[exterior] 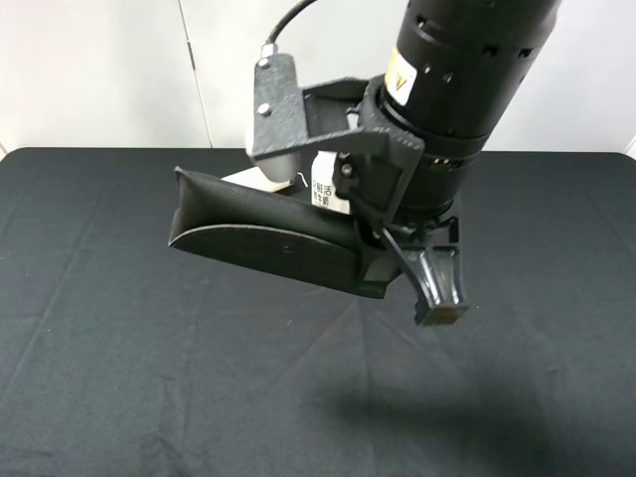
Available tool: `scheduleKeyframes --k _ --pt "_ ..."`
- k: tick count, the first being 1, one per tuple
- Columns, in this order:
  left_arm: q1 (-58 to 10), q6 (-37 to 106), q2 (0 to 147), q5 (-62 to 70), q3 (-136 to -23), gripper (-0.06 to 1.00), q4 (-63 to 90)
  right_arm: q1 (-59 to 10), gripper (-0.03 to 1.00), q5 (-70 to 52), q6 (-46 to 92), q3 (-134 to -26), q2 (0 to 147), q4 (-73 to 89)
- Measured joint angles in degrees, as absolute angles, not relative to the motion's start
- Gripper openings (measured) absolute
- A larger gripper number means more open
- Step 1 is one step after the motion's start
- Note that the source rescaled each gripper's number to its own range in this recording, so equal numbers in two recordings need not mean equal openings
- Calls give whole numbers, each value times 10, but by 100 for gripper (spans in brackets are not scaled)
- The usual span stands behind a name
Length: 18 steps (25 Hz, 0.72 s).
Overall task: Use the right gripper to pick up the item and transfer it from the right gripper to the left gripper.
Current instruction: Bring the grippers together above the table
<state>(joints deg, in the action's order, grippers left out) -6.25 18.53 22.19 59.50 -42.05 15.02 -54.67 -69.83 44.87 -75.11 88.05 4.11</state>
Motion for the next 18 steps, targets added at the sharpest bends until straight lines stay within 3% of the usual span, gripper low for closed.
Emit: scheduleKeyframes --k 7,18 --pt "-212 215 322 556 -431 100 151 -528 1 -696 505 -751 880 80" --pt "-368 282 486 387 -431 100 218 -527 1 -691 564 -751 880 132"
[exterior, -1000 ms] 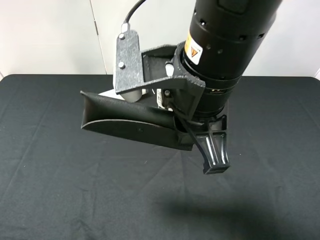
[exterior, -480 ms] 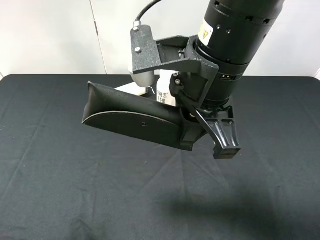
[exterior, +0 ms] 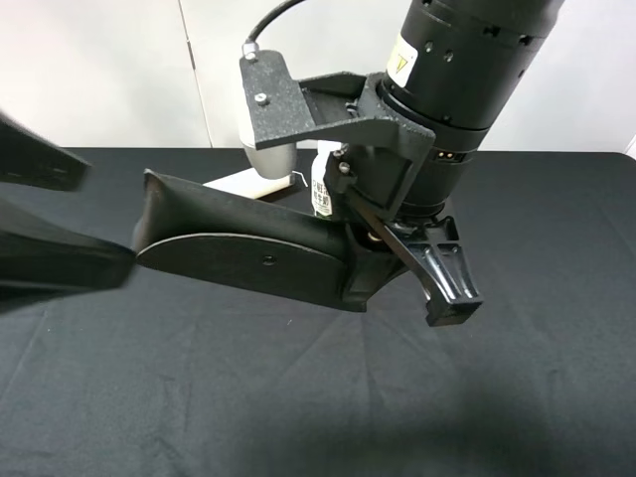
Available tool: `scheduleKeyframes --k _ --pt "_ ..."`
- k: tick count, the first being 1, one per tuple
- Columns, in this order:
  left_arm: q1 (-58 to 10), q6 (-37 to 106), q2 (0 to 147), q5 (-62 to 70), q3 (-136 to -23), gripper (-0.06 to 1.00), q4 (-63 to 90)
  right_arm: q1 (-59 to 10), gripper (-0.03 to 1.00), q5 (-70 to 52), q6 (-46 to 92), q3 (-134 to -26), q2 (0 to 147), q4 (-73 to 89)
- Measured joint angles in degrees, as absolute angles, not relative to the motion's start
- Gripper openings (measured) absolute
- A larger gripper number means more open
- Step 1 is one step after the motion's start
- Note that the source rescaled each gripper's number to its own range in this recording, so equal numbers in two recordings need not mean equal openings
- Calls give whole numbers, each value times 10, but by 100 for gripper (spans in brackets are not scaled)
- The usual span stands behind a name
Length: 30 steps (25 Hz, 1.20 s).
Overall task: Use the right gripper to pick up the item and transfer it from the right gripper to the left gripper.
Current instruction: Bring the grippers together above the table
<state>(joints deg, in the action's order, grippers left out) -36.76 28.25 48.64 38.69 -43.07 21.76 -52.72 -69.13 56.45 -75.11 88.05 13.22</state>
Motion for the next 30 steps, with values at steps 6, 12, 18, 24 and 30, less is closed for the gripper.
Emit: scheduleKeyframes --k 6,12,18,24,30 --pt "-399 339 556 333 -431 100 291 -527 1 -679 575 -751 880 143" --pt "-399 421 605 312 -431 87 373 -526 1 -666 581 -751 880 156" --pt "-401 461 610 323 -431 29 375 -525 1 -672 596 -751 880 143" --pt "-401 479 610 324 -431 27 378 -525 1 -671 598 -751 880 141" --pt "-404 479 610 326 -431 4 385 -525 81 -653 549 -751 880 175"
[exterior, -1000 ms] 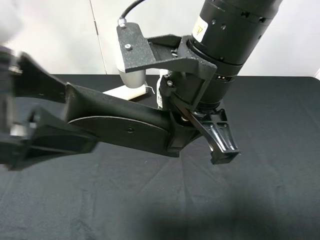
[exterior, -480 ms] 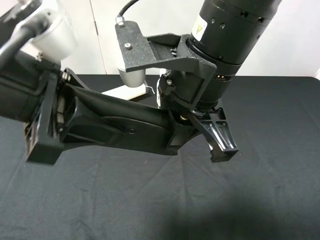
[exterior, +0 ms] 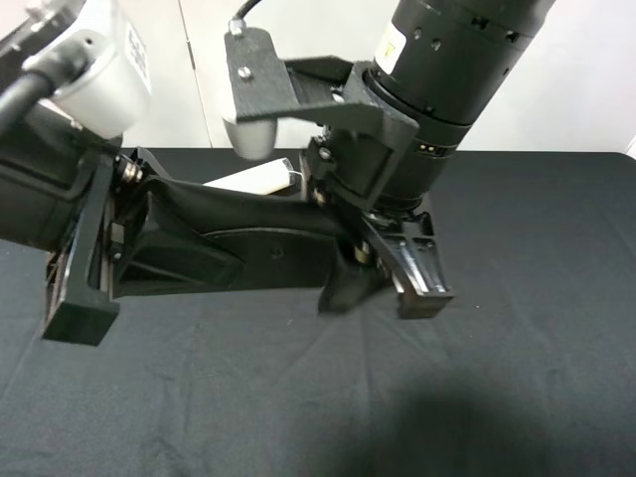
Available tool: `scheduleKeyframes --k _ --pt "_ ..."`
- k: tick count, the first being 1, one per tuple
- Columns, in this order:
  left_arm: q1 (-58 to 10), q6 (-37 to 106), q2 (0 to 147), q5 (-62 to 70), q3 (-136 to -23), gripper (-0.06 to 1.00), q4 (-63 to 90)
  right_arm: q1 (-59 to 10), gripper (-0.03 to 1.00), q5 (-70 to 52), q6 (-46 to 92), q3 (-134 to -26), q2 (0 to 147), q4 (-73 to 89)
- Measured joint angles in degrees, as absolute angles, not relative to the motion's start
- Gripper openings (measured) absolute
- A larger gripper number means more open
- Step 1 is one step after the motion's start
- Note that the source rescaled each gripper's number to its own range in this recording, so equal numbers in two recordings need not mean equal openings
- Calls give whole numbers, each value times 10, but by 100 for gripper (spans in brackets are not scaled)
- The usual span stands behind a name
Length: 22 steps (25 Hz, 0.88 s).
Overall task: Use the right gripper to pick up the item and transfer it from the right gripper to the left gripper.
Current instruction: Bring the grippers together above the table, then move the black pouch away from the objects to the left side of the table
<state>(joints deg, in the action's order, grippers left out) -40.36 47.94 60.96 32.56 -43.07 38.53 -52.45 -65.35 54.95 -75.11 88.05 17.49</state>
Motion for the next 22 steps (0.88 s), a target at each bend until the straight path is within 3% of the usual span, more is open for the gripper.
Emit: scheduleKeyframes --k 2,4,11,22 --pt "-404 479 610 320 -431 4 385 -525 93 -653 520 -751 880 180" --pt "-404 479 610 319 -431 3 385 -525 98 -653 508 -751 880 180" --pt "-404 479 610 316 -431 3 386 -525 100 -668 485 -751 846 138" --pt "-404 479 610 312 -431 1 385 -509 100 -697 309 -751 751 -38"
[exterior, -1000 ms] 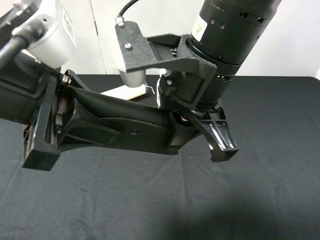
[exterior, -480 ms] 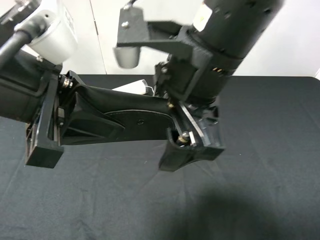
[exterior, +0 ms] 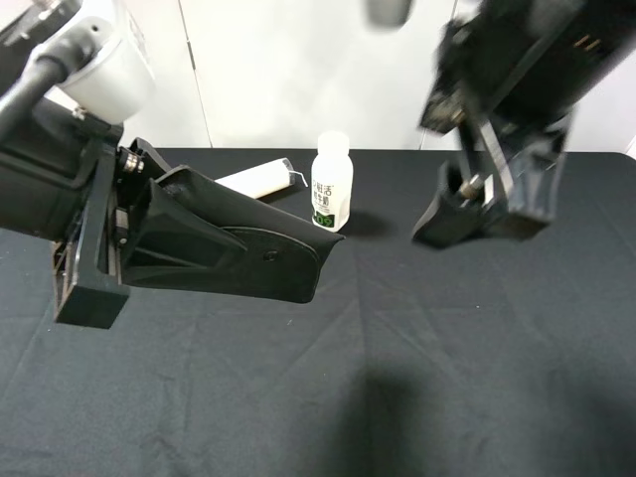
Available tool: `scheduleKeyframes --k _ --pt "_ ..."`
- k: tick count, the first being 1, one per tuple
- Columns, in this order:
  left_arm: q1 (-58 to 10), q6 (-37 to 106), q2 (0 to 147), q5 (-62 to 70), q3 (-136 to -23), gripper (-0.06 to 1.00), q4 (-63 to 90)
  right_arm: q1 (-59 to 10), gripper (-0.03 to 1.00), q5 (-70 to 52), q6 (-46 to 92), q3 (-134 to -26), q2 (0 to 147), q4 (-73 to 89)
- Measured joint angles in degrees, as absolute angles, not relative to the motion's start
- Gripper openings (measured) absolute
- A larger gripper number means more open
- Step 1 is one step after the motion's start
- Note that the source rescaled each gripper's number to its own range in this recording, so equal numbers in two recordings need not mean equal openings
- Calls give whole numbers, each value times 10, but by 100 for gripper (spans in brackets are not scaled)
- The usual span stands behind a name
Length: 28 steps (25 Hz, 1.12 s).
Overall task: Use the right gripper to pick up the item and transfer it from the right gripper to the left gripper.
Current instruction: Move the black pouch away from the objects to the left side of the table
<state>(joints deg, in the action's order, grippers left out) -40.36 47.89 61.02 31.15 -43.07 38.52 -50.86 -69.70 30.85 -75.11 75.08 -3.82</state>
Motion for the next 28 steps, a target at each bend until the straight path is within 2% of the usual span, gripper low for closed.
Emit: scheduleKeyframes --k 6,10,21,28 --pt "-404 479 610 312 -431 1 385 -449 100 -698 227 -748 663 -42" --pt "-404 478 610 312 -431 1 385 -418 100 -698 176 -709 591 -42" --pt "-404 478 610 310 -431 0 385 -411 100 -691 -27 -458 347 -34" --pt "-404 478 610 309 -431 0 385 -411 100 -607 -58 -311 185 -34"
